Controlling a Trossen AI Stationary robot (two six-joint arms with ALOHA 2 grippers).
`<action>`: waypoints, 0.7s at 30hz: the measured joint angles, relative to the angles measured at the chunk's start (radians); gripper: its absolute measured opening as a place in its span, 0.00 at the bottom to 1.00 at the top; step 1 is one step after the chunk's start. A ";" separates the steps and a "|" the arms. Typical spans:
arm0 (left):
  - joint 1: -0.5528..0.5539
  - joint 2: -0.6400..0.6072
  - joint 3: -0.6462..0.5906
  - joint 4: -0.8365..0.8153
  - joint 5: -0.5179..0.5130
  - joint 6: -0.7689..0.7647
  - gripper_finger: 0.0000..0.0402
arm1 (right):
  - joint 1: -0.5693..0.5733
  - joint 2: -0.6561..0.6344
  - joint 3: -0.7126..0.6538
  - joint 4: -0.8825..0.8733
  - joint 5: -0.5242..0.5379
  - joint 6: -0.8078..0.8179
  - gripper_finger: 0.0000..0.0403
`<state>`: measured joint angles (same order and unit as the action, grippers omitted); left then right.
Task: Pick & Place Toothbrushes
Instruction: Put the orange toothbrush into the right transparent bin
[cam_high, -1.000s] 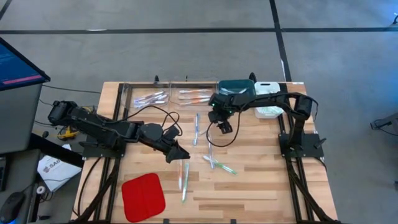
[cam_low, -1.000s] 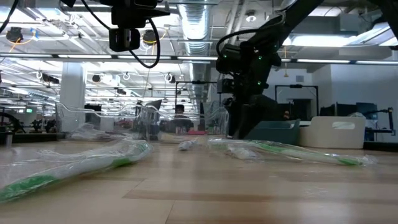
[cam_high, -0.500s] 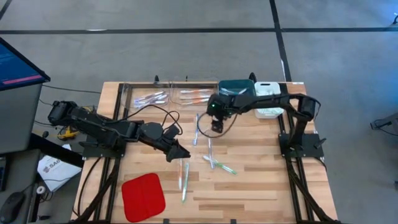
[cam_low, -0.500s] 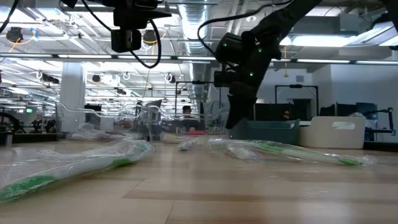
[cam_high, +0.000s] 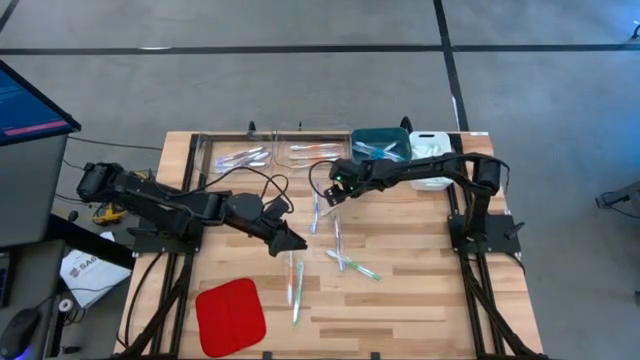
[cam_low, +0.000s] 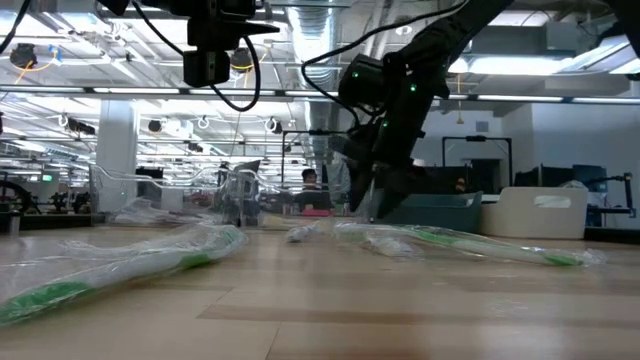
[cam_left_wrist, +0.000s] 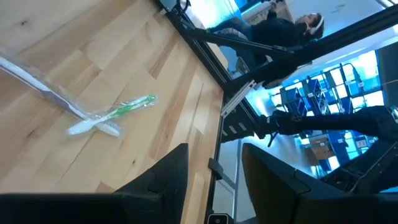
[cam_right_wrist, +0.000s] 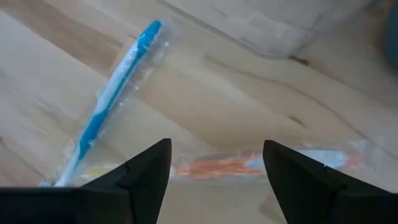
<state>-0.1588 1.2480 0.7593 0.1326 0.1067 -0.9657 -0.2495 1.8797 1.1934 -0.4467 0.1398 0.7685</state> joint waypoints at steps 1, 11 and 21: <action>0.003 0.000 0.000 0.000 0.005 0.001 0.36 | 0.001 0.005 0.001 0.020 0.003 0.000 0.62; 0.003 0.000 0.000 -0.001 0.010 0.004 0.36 | 0.011 0.067 0.000 0.007 0.078 -0.095 0.62; 0.002 0.000 0.000 -0.001 0.015 0.000 0.36 | 0.083 0.073 0.001 -0.083 0.032 -0.168 0.62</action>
<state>-0.1566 1.2480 0.7593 0.1318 0.1219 -0.9657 -0.1669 1.9530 1.1946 -0.5301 0.1717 0.6005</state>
